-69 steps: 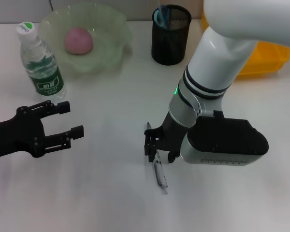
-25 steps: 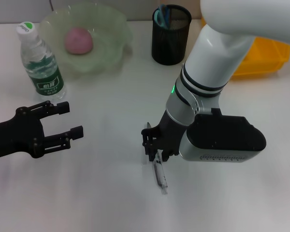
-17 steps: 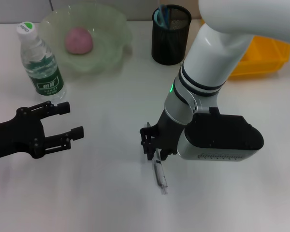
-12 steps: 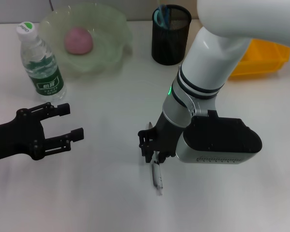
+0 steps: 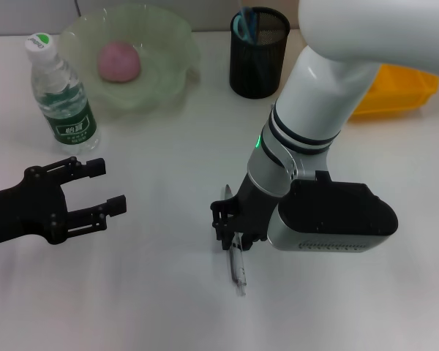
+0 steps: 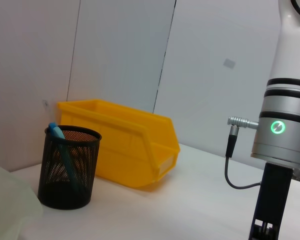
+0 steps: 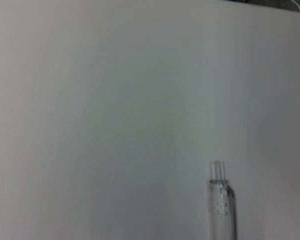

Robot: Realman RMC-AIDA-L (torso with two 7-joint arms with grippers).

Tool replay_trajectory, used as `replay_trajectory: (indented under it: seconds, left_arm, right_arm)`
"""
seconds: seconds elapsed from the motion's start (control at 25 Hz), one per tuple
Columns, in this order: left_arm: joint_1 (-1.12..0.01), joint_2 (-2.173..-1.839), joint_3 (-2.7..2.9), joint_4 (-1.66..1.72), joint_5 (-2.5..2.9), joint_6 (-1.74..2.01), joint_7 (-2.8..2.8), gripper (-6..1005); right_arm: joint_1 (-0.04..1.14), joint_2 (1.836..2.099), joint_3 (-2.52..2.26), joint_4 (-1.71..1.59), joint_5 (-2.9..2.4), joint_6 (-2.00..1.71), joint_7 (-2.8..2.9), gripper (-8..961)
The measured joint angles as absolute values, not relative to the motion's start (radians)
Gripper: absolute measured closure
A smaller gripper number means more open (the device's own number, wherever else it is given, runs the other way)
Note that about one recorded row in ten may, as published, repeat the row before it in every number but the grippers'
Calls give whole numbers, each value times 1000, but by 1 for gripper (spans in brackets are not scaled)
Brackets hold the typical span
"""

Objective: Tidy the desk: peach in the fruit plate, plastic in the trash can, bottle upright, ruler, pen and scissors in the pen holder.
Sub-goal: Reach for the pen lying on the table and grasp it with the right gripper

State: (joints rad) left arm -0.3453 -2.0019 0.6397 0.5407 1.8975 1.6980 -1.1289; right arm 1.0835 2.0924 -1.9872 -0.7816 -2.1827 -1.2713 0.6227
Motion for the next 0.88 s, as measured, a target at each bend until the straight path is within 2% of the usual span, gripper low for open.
replay_trajectory:
  seconds: [0.88]
  left_arm:
    - [-344,-2002,640,543,1898,1698,-1128,216]
  right_arm:
    - [1092,2092,-1988,-774,-2183,-1272,629,760]
